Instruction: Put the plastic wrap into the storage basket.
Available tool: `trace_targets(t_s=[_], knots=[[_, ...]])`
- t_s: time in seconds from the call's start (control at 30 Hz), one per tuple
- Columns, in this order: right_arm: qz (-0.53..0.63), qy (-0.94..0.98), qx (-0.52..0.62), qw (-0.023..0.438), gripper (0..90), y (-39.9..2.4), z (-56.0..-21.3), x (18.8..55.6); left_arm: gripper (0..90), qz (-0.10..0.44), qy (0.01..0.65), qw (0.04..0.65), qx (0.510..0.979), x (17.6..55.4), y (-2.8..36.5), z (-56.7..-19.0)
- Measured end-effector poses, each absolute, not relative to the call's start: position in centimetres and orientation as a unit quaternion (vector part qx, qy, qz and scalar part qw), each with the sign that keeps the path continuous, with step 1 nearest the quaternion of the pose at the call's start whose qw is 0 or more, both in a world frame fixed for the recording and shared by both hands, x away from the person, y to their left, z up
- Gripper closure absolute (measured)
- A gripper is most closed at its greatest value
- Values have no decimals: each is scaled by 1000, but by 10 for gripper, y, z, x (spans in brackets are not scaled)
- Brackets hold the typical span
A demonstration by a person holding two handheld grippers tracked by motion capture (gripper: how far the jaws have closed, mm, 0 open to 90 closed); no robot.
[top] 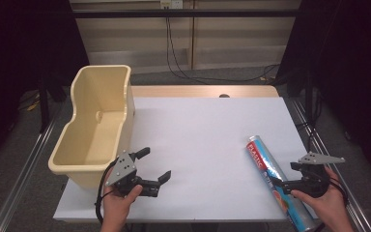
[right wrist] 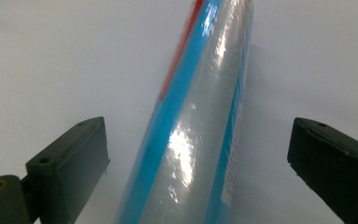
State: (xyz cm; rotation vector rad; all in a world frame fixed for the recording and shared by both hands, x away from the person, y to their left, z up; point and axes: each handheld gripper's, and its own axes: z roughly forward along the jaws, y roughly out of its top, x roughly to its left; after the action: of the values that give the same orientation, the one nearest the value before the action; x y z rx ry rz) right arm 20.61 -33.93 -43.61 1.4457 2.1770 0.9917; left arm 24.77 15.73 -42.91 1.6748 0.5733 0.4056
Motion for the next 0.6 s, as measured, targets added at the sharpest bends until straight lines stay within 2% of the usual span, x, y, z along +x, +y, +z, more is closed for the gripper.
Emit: trace_targets(t_s=[0.3,0.6], knots=[[307,781,524,144,93,-331,-446,210,1,178,248,614,728,248,158,-428],[280,790,529,134,139,-327,-453,211,1,179,247,613,729,248,159,-428]])
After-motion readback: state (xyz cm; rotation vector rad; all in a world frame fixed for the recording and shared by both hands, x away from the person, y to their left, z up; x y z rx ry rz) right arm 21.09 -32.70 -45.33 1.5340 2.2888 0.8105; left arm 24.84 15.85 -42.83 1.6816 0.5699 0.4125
